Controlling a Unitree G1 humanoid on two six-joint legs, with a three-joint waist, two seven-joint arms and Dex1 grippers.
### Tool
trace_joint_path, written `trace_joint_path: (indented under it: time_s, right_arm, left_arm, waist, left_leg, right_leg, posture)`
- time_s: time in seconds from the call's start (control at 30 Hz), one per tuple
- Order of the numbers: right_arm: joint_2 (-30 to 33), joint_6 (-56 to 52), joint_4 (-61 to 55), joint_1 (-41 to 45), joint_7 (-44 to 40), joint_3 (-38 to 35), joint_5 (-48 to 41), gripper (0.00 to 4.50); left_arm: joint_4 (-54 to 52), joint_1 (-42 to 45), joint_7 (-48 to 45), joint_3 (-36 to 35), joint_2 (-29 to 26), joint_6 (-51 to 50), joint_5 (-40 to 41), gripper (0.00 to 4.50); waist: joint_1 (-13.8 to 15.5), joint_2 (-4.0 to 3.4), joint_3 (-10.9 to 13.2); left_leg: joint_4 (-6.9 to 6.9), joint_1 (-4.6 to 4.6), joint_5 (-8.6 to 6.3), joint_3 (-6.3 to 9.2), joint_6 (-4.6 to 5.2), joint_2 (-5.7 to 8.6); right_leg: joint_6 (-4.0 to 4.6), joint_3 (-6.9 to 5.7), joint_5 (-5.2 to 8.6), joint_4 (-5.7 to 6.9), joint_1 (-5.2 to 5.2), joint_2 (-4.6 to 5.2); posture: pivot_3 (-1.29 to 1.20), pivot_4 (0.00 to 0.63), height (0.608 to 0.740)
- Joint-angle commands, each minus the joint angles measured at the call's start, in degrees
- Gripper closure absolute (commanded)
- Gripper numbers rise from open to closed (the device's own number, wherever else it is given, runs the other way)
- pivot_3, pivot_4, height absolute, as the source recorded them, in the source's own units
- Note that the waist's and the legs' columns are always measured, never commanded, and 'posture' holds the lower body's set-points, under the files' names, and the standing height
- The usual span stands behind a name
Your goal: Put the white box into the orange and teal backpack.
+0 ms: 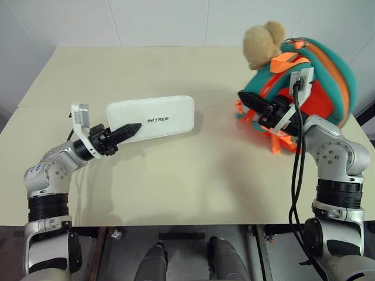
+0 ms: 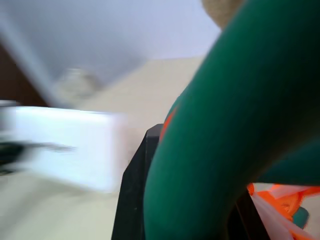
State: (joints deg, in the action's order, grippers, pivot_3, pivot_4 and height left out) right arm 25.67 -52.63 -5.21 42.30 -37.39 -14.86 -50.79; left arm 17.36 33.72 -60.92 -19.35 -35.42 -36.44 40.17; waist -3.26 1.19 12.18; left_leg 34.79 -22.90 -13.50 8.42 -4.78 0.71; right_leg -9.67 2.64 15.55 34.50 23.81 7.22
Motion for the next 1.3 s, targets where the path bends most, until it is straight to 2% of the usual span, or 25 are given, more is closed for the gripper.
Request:
trace_joint_path:
  time_s: [0.03,0.27,0.43,0.53,0.67,0.8,0.9,1.07,1.23,1.3]
  right_arm:
    - [-0.46,-6.06,-6.60,3.08,-2.18,-0.43,-11.56,4.37]
    - [4.08,-16.78,-10.00,1.97,-5.95,1.57,-25.22,4.37]
    - [11.07,-21.19,-11.28,-2.01,-12.26,4.69,-26.92,4.37]
    - [13.95,-20.74,-10.53,-3.97,-15.07,6.32,-24.56,4.37]
    - [16.51,-19.68,-10.14,-5.29,-19.70,7.83,-22.50,4.37]
    - [18.03,-17.10,-7.17,-6.29,-22.46,10.06,-16.82,4.37]
    - [18.15,-15.21,-5.80,-6.14,-23.82,11.00,-13.85,4.37]
    - [16.76,-13.50,-5.69,-5.95,-24.17,12.24,-11.40,4.37]
    - [15.64,-12.56,-5.65,-5.79,-24.57,13.01,-9.94,4.37]
    - [14.90,-12.26,-5.46,-5.37,-24.45,13.07,-9.52,4.37]
  left_arm:
    - [2.17,2.37,-1.21,-2.31,-2.50,2.70,0.02,3.11]
    - [10.90,6.26,-4.61,-3.79,-9.35,3.78,-0.40,3.11]
    - [17.65,8.64,-7.73,-4.41,-14.65,4.71,-1.51,3.11]
    - [18.39,8.74,-8.61,-4.58,-15.42,4.85,-1.47,3.11]
    - [13.98,6.51,-9.11,-5.49,-15.19,2.23,0.45,3.11]
    - [2.53,3.81,-7.40,-6.76,-13.17,-6.61,7.23,3.11]
    - [-5.52,5.06,-4.27,-8.11,-11.37,-13.32,13.65,3.11]
    - [-12.41,10.20,2.15,-11.11,-8.41,-17.31,22.84,3.11]
    - [-15.42,10.54,4.88,-9.12,-6.40,-16.81,23.60,3.11]
    - [-15.57,9.94,4.65,-6.76,-4.87,-14.14,20.83,3.11]
  waist:
    - [0.07,0.00,0.00]
    - [0.35,0.01,0.00]
    - [0.45,0.01,0.00]
    - [0.59,0.01,0.00]
    - [0.64,0.03,0.01]
    - [0.75,0.04,0.01]
    - [1.40,0.08,0.03]
    - [1.63,0.12,0.02]
    - [1.43,0.11,0.02]
    - [1.56,0.11,0.02]
  left_leg:
    - [0.00,0.00,0.00,0.00,0.00,0.00]
    - [0.00,-0.08,-0.01,0.00,0.01,0.01]
    - [-0.03,-0.16,-0.03,0.01,0.05,0.01]
    - [-0.07,-0.16,-0.04,0.01,0.06,0.02]
    - [-0.01,-0.15,-0.04,0.01,0.05,0.01]
    - [0.03,-0.16,-0.04,0.01,0.05,0.01]
    - [0.16,-0.19,-0.05,0.01,0.04,0.00]
    - [0.27,-0.18,-0.04,0.01,0.03,0.01]
    - [0.26,-0.13,-0.04,0.00,0.03,0.01]
    - [0.27,-0.13,-0.03,0.00,0.02,0.01]
  right_leg:
    - [0.00,0.00,0.00,0.00,0.00,0.00]
    - [0.00,-0.02,0.00,0.07,0.02,0.00]
    - [-0.03,-0.04,0.02,0.06,0.04,0.01]
    - [-0.03,-0.05,0.02,0.04,0.05,0.02]
    - [-0.03,-0.04,0.02,-0.05,0.07,0.01]
    - [-0.03,-0.04,0.02,-0.02,0.07,0.01]
    - [-0.03,-0.04,0.02,0.00,0.07,0.01]
    - [-0.03,-0.04,0.02,0.07,0.06,0.00]
    - [-0.04,-0.01,0.01,0.07,0.05,0.00]
    - [-0.03,-0.01,0.01,0.10,0.05,-0.01]
  posture:
    - [0.00,0.150,0.740]
    - [0.00,0.150,0.740]
    - [0.00,0.150,0.740]
    - [0.00,0.150,0.740]
    - [0.00,0.150,0.740]
    - [0.00,0.150,0.740]
    - [0.00,0.150,0.740]
    - [0.00,0.150,0.740]
    - [0.00,0.150,0.740]
    - [0.00,0.150,0.740]
